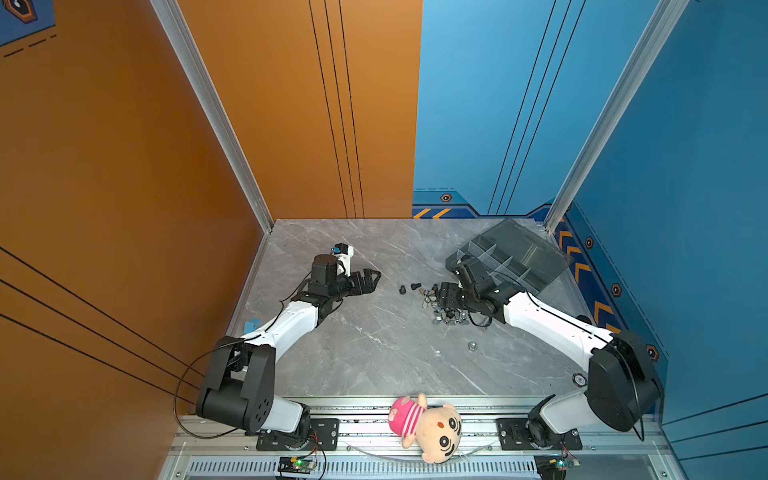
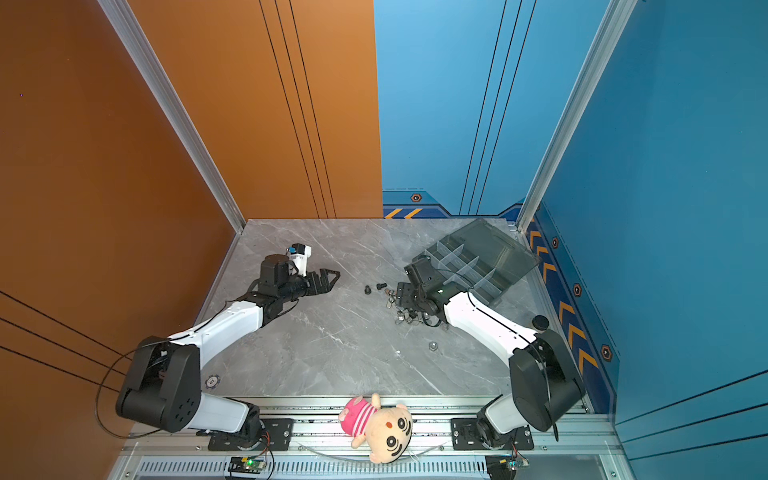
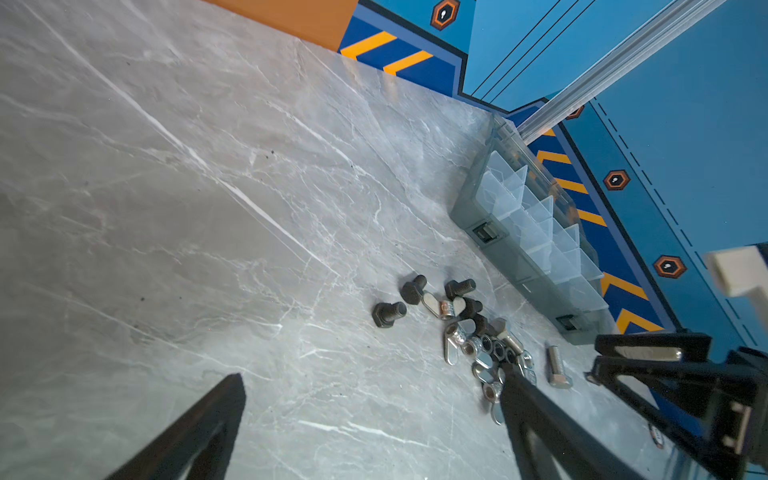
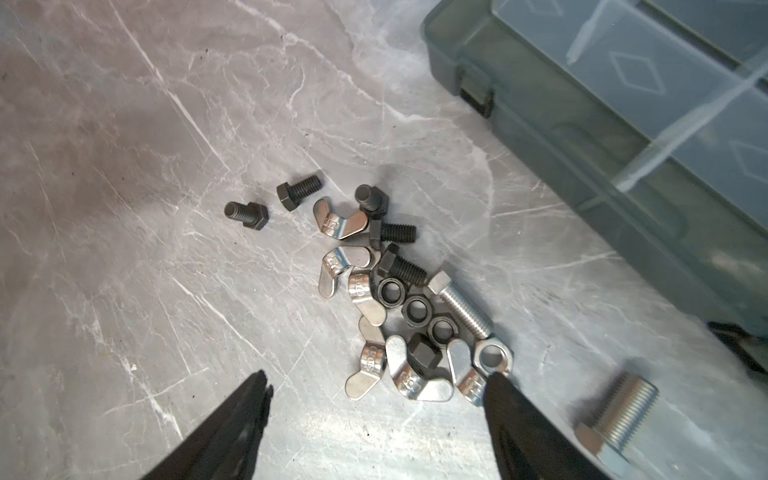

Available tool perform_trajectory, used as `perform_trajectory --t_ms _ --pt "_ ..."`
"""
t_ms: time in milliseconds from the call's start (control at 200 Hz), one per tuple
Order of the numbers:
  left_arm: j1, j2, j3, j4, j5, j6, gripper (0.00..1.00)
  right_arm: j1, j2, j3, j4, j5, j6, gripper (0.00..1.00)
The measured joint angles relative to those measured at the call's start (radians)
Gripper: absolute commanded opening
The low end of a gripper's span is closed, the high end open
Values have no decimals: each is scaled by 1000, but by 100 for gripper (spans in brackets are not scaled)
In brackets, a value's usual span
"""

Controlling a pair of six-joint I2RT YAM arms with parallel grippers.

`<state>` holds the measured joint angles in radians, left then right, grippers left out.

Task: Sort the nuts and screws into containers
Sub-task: 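Lower the right gripper onto a silver wing nut and close on it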

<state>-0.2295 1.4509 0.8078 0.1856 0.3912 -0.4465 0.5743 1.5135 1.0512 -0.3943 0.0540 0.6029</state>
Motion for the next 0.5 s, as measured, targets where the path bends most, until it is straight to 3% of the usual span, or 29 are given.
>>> perform_trajectory --t_ms 215,501 --pt "14 16 4 -23 50 -49 98 44 119 58 -18 -10 -1 63" --pt "40 21 5 -34 91 -68 97 62 212 77 -26 -31 0 58"
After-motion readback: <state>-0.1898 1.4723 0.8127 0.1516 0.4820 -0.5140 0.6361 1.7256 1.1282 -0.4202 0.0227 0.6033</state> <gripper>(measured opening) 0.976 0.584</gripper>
